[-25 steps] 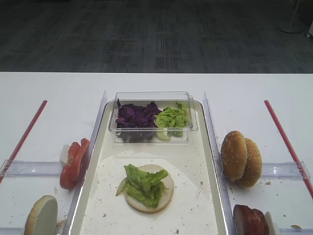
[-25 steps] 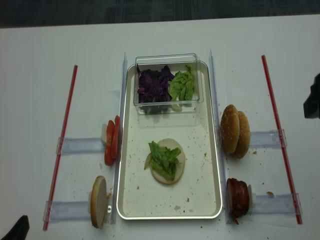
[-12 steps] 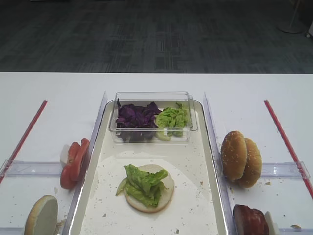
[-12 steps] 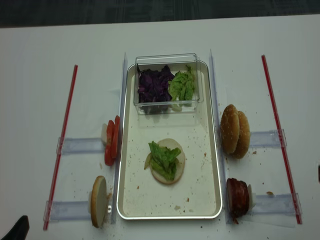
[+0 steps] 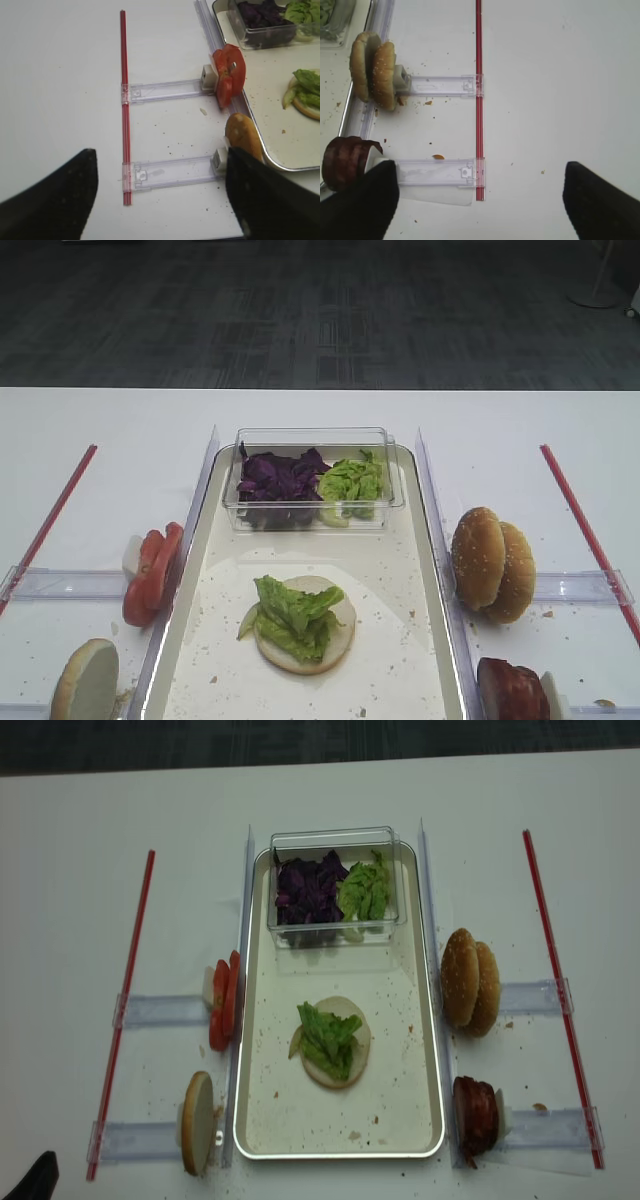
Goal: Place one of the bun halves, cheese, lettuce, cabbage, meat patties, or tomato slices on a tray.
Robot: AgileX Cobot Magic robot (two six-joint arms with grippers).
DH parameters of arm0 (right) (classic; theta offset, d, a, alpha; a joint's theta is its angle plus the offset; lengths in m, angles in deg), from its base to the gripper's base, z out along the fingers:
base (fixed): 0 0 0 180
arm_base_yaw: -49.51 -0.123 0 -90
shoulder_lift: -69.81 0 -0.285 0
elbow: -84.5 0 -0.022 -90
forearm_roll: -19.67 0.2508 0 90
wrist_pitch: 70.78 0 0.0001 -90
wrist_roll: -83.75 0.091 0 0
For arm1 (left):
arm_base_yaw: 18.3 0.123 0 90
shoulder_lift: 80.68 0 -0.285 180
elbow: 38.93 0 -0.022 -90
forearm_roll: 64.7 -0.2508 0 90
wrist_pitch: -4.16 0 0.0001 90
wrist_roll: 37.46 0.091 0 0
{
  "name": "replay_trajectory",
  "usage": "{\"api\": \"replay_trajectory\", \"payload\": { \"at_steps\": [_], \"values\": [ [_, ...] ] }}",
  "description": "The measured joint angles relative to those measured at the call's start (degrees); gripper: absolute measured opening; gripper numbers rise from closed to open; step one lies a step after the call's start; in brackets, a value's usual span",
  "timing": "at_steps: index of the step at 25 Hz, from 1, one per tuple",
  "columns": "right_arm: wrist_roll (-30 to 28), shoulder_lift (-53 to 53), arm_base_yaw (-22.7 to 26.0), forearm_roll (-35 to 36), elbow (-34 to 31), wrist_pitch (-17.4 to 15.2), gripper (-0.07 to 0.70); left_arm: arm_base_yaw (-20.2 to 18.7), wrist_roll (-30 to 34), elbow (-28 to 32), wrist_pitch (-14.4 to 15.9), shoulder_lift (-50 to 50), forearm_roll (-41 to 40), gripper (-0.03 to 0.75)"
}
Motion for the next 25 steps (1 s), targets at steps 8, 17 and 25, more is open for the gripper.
{"api": "replay_trajectory", "payload": {
  "at_steps": [8,17,25],
  "values": [
    [0.24,6.72,0.00,-0.55,-2.51,2.09,0.678,0.00,0.00,0.00,0.00,0.00,0.00,0.491],
    [4.93,10.39,-3.46,-4.17,-2.54,2.13,0.678,0.00,0.00,0.00,0.00,0.00,0.00,0.491],
    [4.82,10.53,-3.78,-3.86,-2.54,2.13,0.678,0.00,0.00,0.00,0.00,0.00,0.00,0.491]
  ]
}}
